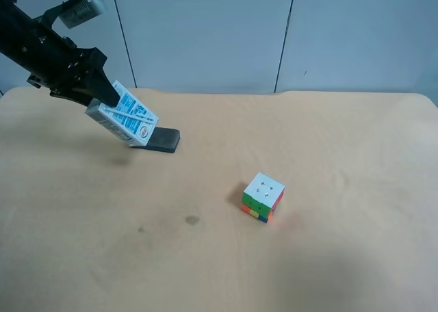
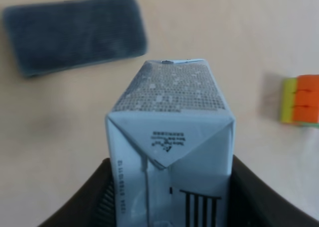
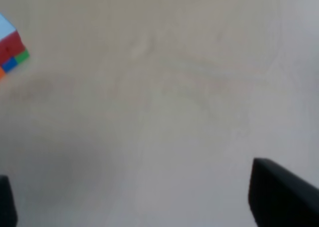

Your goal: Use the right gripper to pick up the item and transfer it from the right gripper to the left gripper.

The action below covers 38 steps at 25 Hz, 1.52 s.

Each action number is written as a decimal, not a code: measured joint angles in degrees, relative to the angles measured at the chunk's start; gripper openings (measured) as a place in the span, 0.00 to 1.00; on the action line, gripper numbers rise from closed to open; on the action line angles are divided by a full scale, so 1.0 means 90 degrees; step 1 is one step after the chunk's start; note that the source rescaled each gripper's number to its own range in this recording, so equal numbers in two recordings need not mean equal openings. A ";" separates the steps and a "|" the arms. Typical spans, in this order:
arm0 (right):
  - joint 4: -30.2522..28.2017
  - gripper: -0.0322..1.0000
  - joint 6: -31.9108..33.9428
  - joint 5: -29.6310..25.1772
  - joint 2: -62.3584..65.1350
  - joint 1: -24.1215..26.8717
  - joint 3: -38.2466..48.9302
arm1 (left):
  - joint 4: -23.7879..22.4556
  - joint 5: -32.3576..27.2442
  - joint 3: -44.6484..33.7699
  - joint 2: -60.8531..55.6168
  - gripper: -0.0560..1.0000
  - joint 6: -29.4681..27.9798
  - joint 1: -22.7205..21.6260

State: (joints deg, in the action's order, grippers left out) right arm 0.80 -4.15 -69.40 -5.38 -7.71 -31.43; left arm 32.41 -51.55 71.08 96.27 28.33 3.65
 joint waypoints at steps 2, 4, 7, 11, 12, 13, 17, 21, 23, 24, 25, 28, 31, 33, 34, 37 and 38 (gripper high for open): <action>0.0000 0.84 0.0029 -0.0033 0.0131 0.0000 0.0000 | -0.0325 0.0086 0.0000 0.0000 0.06 -0.0222 0.0000; 0.0000 0.84 0.0067 -0.0037 0.0169 0.0000 0.0000 | -0.0573 0.0131 0.0000 -0.0005 0.06 -0.0369 0.0000; 0.0006 0.84 0.0149 0.0028 0.0169 0.0000 0.0000 | -0.0811 0.0193 0.0000 -0.0026 0.06 -0.0542 0.0000; 0.0011 0.84 0.0149 0.0033 0.0169 0.0000 0.0000 | -0.1266 0.0222 0.0001 -0.0055 0.05 -0.0858 0.0000; 0.0011 0.84 0.0163 0.0067 0.0169 0.0000 0.0000 | -0.1392 0.0222 0.0001 -0.0055 0.05 -0.0945 0.0000; 0.0011 0.84 0.0210 0.0115 0.0169 0.0000 0.0006 | -0.1471 0.0222 0.0001 -0.0057 0.05 -0.1002 0.0000; 0.0011 0.83 0.0417 0.0425 0.0169 0.0000 0.0073 | -0.1591 0.0222 0.0001 -0.0057 0.05 -0.1066 0.0000; 0.0043 0.83 0.0461 0.0751 0.0169 0.0000 0.0267 | -0.1597 0.0222 0.0001 -0.0063 0.05 -0.1088 0.0000; 0.0091 0.83 0.0461 0.0819 0.0169 0.0000 0.0296 | -0.1597 0.0222 0.0001 -0.0063 0.05 -0.1090 0.0000; 0.0108 0.83 0.0461 0.0852 0.0169 0.0000 0.0296 | -0.1597 0.0222 0.0001 -0.0063 0.05 -0.1090 0.0000; 0.0108 0.83 0.0461 0.0868 0.0169 0.0000 0.0296 | -0.1597 0.0222 0.0001 -0.0063 0.05 -0.1090 0.0000; 0.0108 0.83 0.0461 0.0868 0.0169 -0.0022 0.0296 | -0.1603 0.0222 0.0001 -0.0063 0.05 -0.1090 0.0000; 0.0108 0.83 0.0461 0.0877 0.0407 -0.0067 0.0296 | -0.1603 0.0222 0.0001 -0.0064 0.05 -0.1090 0.0000; 0.0100 0.83 0.0461 0.0871 0.0584 0.0043 0.0296 | -0.1603 0.0222 0.0001 -0.0076 0.05 -0.1090 0.0000; 0.0091 0.83 0.0461 0.0871 0.0608 0.0178 0.0296 | -0.1603 0.0222 0.0001 -0.0076 0.05 -0.1090 0.0000; 0.0084 0.83 0.0461 0.0877 0.0608 0.0573 0.0296 | -0.1616 0.0239 0.0001 -0.0082 0.05 -0.1090 0.0000; 0.0084 0.83 0.0461 0.0877 0.0614 0.0683 0.0296 | -0.1616 0.0277 0.0001 -0.0082 0.05 -0.1090 0.0000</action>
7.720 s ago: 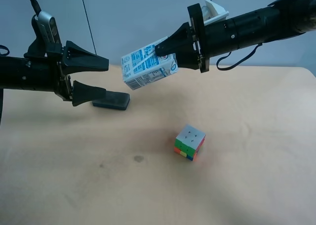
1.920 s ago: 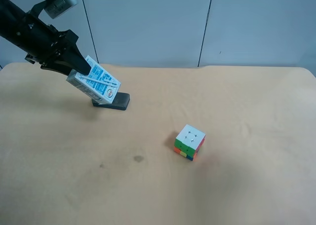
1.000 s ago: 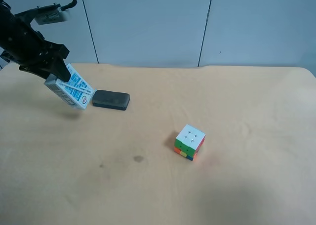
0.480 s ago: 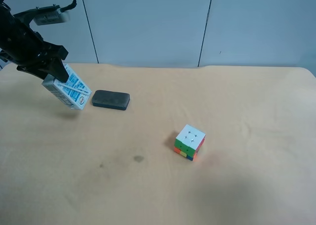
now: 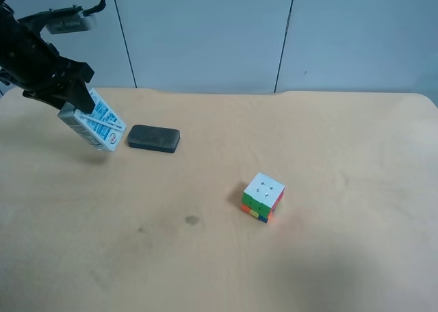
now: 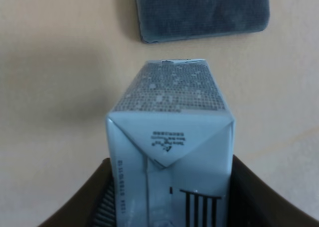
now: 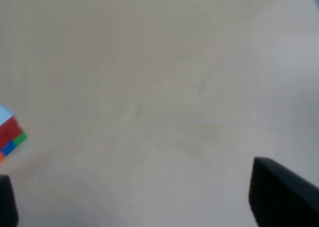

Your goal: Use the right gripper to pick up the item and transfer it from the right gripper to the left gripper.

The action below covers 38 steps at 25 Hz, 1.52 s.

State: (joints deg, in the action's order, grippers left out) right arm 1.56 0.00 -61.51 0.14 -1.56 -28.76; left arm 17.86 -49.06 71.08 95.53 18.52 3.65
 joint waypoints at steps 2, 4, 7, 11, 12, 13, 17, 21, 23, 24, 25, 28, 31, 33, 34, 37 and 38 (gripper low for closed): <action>0.0000 0.83 0.0000 0.0000 0.0000 0.0129 0.0000 | -0.0027 0.0063 0.0000 0.0000 0.05 0.0000 0.0000; 0.0000 0.83 0.0000 0.0000 0.0000 0.0253 0.0000 | -0.0098 0.0095 0.0000 0.0000 0.05 -0.0008 0.0000; 0.0000 0.83 0.0000 0.0000 0.0000 0.0318 0.0000 | -0.0449 0.0110 0.0000 0.0000 0.05 -0.0172 0.0000; 0.0000 0.83 0.0000 0.0000 0.0000 0.0318 0.0000 | -0.1366 0.0122 0.0000 0.0014 0.05 -0.0750 0.0000; 0.0000 0.83 0.0000 0.0000 0.0000 0.0318 0.0000 | -0.1612 0.0122 0.0000 0.0027 0.05 -0.0884 0.0000; 0.0000 0.83 0.0000 0.0000 0.0000 0.0318 0.0000 | -0.1814 0.0122 0.0000 0.0028 0.05 -0.1011 0.0000; 0.0000 0.83 0.0000 0.0000 0.0000 0.0318 0.0000 | -0.2062 0.0128 0.0006 0.0147 0.05 -0.1192 0.0000; 0.0000 0.83 0.0000 0.0000 0.0000 0.0318 0.0000 | -0.2068 0.0064 0.0005 0.0568 0.05 -0.1206 0.0000; 0.0000 0.83 0.0000 0.0000 0.0000 0.0318 0.0000 | -0.2028 0.0052 0.0005 0.0759 0.05 -0.1212 0.0000; 0.0000 0.83 0.0000 0.0000 0.0000 0.0318 0.0000 | -0.1984 0.0058 0.0005 0.0803 0.05 -0.1212 0.0000; 0.0000 0.83 0.0000 0.0000 0.0000 0.0318 0.0000 | -0.1984 0.0064 0.0005 0.0826 0.05 -0.1212 0.0000; 0.0000 0.83 0.0000 0.0000 0.0000 0.0318 0.0000 | -0.1984 0.0103 0.0005 0.0826 0.05 -0.1212 0.0000; 0.0000 0.83 0.0000 0.0000 0.0000 0.0318 0.0000 | -0.1946 0.0139 0.0005 0.0830 0.05 -0.1212 0.0000; 0.0000 0.83 0.0000 0.0000 0.0000 0.0318 0.0000 | -0.1935 0.0168 0.0005 0.0833 0.05 -0.1212 0.0000; 0.0000 0.83 0.0000 0.0000 0.0000 0.0318 0.0000 | -0.1932 0.0174 0.0005 0.0833 0.05 -0.1212 0.0000; 0.0000 0.83 0.0000 0.0000 0.0000 0.0318 0.0000 | -0.1923 0.0182 0.0005 0.0833 0.05 -0.1212 0.0000; 0.0000 0.83 0.0000 0.0000 0.0000 0.0318 0.0000 | -0.1918 0.0182 0.0005 0.0833 0.05 -0.1212 0.0000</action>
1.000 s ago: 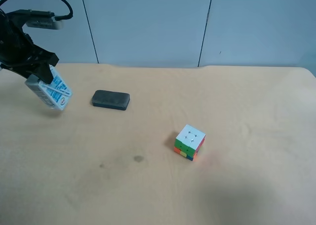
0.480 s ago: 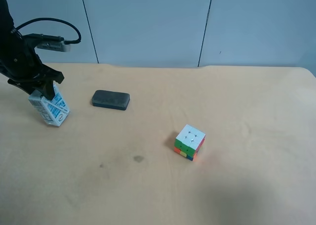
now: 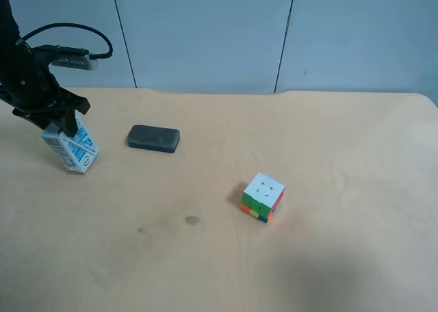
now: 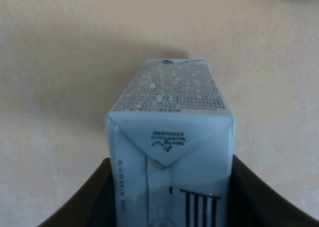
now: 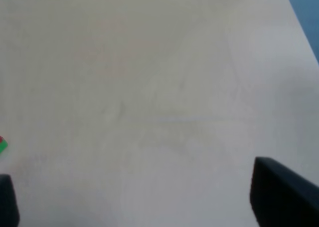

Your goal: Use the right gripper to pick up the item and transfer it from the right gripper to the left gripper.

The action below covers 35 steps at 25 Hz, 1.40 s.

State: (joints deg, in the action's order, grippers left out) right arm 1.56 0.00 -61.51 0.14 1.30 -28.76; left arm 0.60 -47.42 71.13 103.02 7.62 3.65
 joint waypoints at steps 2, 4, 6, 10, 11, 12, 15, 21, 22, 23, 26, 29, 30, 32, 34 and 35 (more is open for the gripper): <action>0.0000 0.83 0.0000 0.0000 0.0000 0.0000 0.0000 | 0.0013 0.0000 0.0000 0.0000 0.05 0.0000 0.0000; 0.0000 0.83 0.0000 0.0000 0.0000 0.0000 0.0000 | 0.0013 0.0000 0.0000 0.0005 0.05 0.0000 0.0000; 0.0000 0.83 0.0000 0.0000 0.0000 0.0000 0.0000 | 0.0013 0.0000 0.0000 0.0005 0.08 0.0000 0.0000; 0.0000 0.83 0.0000 0.0000 0.0000 0.0000 0.0000 | 0.0000 0.0079 0.0018 0.0005 0.30 0.0000 0.0000; 0.0000 0.83 0.0000 0.0000 0.0000 0.0000 0.0000 | -0.0007 0.0109 0.0018 0.0005 0.36 0.0000 0.0000; 0.0000 0.83 0.0000 0.0000 0.0000 0.0000 0.0000 | -0.0008 0.0114 0.0018 0.0005 0.42 0.0000 0.0000; 0.0000 0.83 0.0000 0.0000 0.0000 0.0000 0.0000 | -0.0008 0.0143 0.0018 0.0005 0.60 -0.0002 0.0000; 0.0000 0.83 0.0000 0.0000 0.0000 -0.0069 0.0000 | -0.0066 0.0210 0.0018 -0.0142 0.68 -0.0002 0.0000; 0.0000 0.83 0.0000 0.0000 0.0000 -0.0069 0.0000 | -0.0066 0.0218 0.0018 -0.0189 0.68 -0.0002 0.0000; 0.0000 0.83 0.0000 0.0000 0.0000 -0.0069 0.0000 | -0.0066 0.0237 0.0018 -0.0254 0.69 -0.0002 0.0000; 0.0000 0.83 0.0000 0.0000 0.0000 -0.0069 0.0000 | -0.0162 0.0207 0.0018 -0.0491 0.73 -0.0002 0.0000; 0.0000 0.83 0.0000 0.0000 0.0000 -0.0069 0.0000 | -0.0204 -0.0042 0.0018 -0.0938 0.75 -0.0002 0.0000; 0.0000 0.83 0.0000 0.0000 0.0000 -0.0069 0.0000 | -0.0203 -0.0134 0.0018 -0.1163 0.75 -0.0002 0.0000; 0.0000 0.83 0.0000 0.0000 0.0000 -0.0069 0.0000 | -0.0221 -0.0201 0.0018 -0.1669 0.75 -0.0002 0.0000; 0.0000 0.83 0.0000 0.0000 0.0000 -0.0069 0.0000 | -0.0228 -0.0241 0.0018 -0.2151 0.75 -0.0002 0.0000; 0.0000 0.83 0.0000 0.0000 0.0000 -0.0069 0.0000 | -0.0233 -0.0294 0.0018 -0.2407 0.75 -0.0002 0.0000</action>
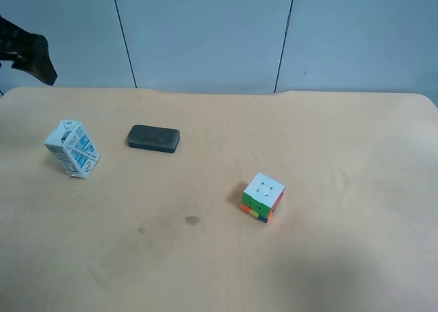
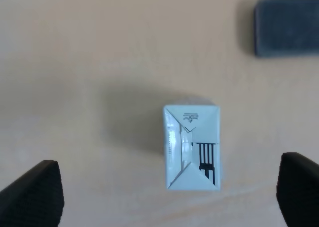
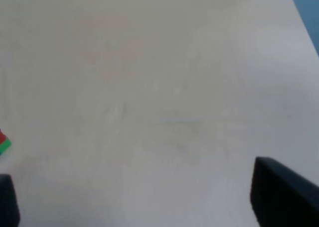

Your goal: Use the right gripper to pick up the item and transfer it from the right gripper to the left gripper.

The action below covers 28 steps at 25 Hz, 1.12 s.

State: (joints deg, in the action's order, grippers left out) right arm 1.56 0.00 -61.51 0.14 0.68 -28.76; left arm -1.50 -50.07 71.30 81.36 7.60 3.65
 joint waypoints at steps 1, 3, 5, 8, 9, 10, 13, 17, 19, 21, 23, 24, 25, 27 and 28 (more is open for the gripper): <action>0.0000 0.83 0.0000 0.0000 0.0000 0.0000 0.0000 | -0.0009 -0.0101 0.0000 -0.0202 0.75 -0.0006 0.0000; 0.0000 0.83 0.0000 0.0000 0.0000 0.0000 0.0000 | -0.0043 -0.0359 -0.0021 -0.0652 0.75 -0.0092 0.0000; 0.0000 0.83 0.0000 0.0000 0.0000 0.0000 0.0000 | -0.0091 -0.0672 -0.0132 -0.1032 0.75 -0.0242 0.0000; 0.0000 0.83 0.0000 0.0000 0.0000 0.0000 0.0000 | -0.0167 -0.1075 -0.0459 -0.1613 0.75 -0.0497 0.0000; 0.0000 0.83 0.0000 0.0000 0.0000 0.0000 0.0000 | -0.0196 -0.1142 -0.0596 -0.1831 0.75 -0.0539 0.0000; 0.0000 0.83 0.0000 0.0000 0.0000 0.0000 0.0000 | -0.0211 -0.1189 -0.0788 -0.2069 0.75 -0.0562 0.0000; 0.0000 0.83 0.0000 0.0000 0.0000 0.0000 0.0000 | -0.0226 -0.1199 -0.1477 -0.2888 0.75 -0.0595 0.0000; 0.0000 0.83 0.0000 0.0000 0.0000 0.0000 0.0000 | -0.0155 -0.1097 -0.2544 -0.4276 0.75 -0.0643 0.0000; 0.0000 0.83 0.0000 0.0000 0.0000 0.0000 0.0000 | -0.0053 -0.0969 -0.3049 -0.5010 0.75 -0.0651 0.0000; 0.0000 0.83 0.0000 0.0000 0.0000 0.0000 0.0000 | 0.0014 -0.0862 -0.3457 -0.5826 0.75 -0.0664 0.0000; 0.0000 0.83 0.0000 0.0000 0.0000 0.0000 0.0000 | 0.0067 -0.0852 -0.3834 -0.6508 0.75 -0.0666 0.0000; 0.0000 0.83 0.0000 0.0000 0.0000 0.0000 0.0000 | 0.0078 -0.0868 -0.4039 -0.6851 0.75 -0.0666 0.0000; 0.0000 0.83 0.0000 0.0000 0.0000 -0.0004 0.0000 | 0.0084 -0.0890 -0.4240 -0.7170 0.75 -0.0666 0.0000; 0.0000 0.83 0.0000 0.0000 0.0000 -0.0069 0.0000 | 0.0098 -0.1011 -0.4573 -0.7674 0.75 -0.0672 0.0000; 0.0000 0.83 0.0000 0.0000 0.0000 -0.0092 0.0000 | 0.0123 -0.1109 -0.4660 -0.7888 0.75 -0.0678 0.0000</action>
State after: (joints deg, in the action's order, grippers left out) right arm 1.56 0.00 -61.51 0.14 -0.15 -28.76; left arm -0.39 -60.05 29.36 10.37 1.49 3.65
